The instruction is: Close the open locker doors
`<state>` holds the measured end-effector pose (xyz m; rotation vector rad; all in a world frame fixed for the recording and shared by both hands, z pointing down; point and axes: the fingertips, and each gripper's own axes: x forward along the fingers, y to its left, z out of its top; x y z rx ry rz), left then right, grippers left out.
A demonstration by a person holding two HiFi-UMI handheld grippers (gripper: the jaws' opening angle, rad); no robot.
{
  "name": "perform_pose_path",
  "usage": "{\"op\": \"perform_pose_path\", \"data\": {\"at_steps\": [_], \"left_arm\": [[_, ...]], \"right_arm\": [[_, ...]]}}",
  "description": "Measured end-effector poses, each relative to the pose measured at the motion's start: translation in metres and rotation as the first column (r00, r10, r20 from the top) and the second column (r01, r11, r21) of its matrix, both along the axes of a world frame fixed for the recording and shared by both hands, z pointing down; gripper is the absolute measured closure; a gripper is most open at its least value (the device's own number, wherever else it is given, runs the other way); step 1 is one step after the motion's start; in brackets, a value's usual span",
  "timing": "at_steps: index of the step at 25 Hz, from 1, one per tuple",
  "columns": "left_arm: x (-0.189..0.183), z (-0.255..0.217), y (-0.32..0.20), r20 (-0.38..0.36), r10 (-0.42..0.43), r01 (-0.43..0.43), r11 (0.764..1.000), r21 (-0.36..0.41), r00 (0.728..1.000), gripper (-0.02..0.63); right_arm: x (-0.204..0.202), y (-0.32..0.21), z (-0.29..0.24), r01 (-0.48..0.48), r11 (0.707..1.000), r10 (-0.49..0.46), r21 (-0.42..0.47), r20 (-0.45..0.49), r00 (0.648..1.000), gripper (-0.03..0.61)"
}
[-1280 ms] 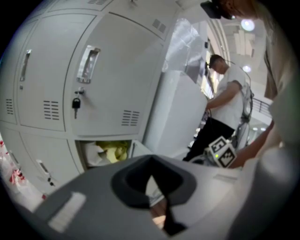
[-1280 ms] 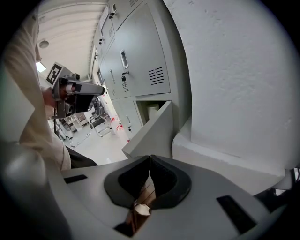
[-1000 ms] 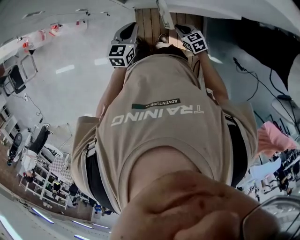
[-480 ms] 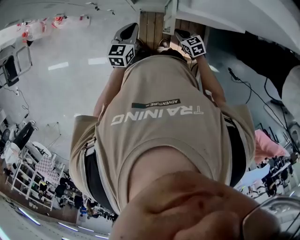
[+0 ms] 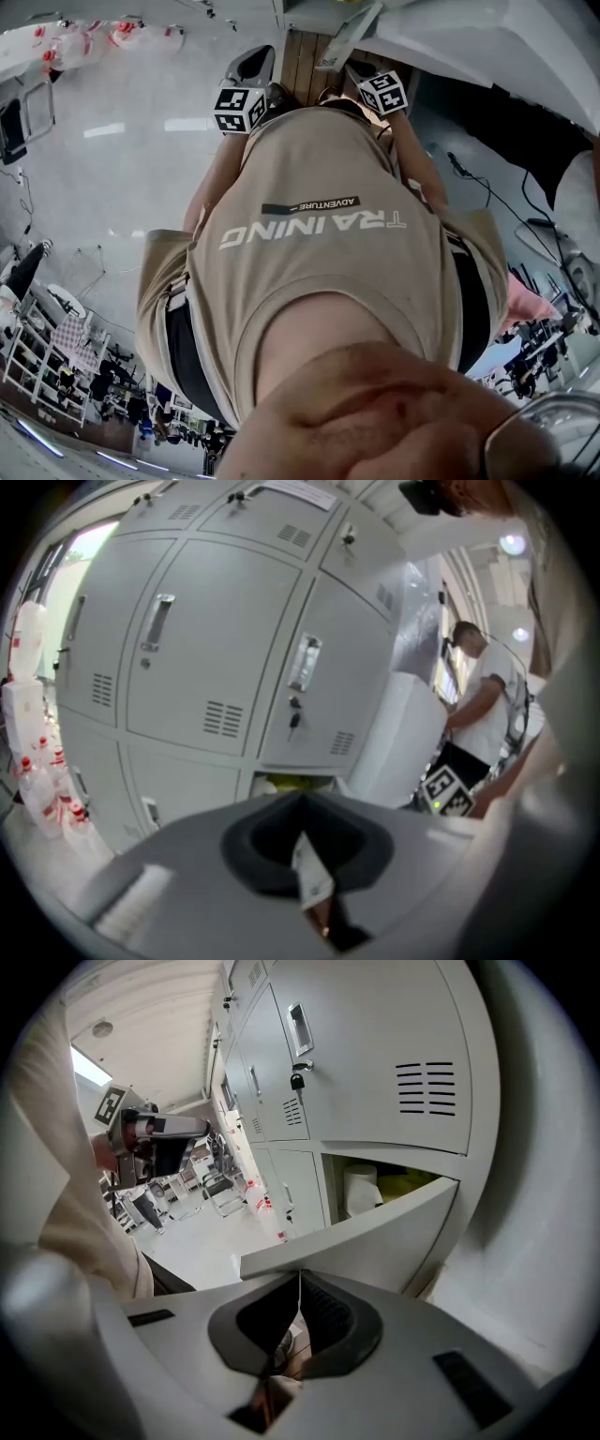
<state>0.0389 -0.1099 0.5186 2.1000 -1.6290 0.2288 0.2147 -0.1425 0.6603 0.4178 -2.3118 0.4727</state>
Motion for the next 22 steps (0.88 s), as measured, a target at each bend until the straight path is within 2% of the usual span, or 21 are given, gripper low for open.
{"op": "perform_pose_path", "data": {"at_steps": [11,22], "left_arm": [[-0.049,-0.016,0.002,0.018,-0.012,0.011,0.999,0.037,1.000,0.614],[-0.074,-0.015,-0.012,0.033,-0.109,0.108,0.994,0.022,0.993,0.614]], "right_arm": [[-0.050,-0.021,-0.017,-0.011,0.999,0.010,0.037,0.011,1.000,0.563],[-0.102,-0.060,-0.008,0.071,0.997,-0.072,0.017,0.044,0.996,0.563]]}}
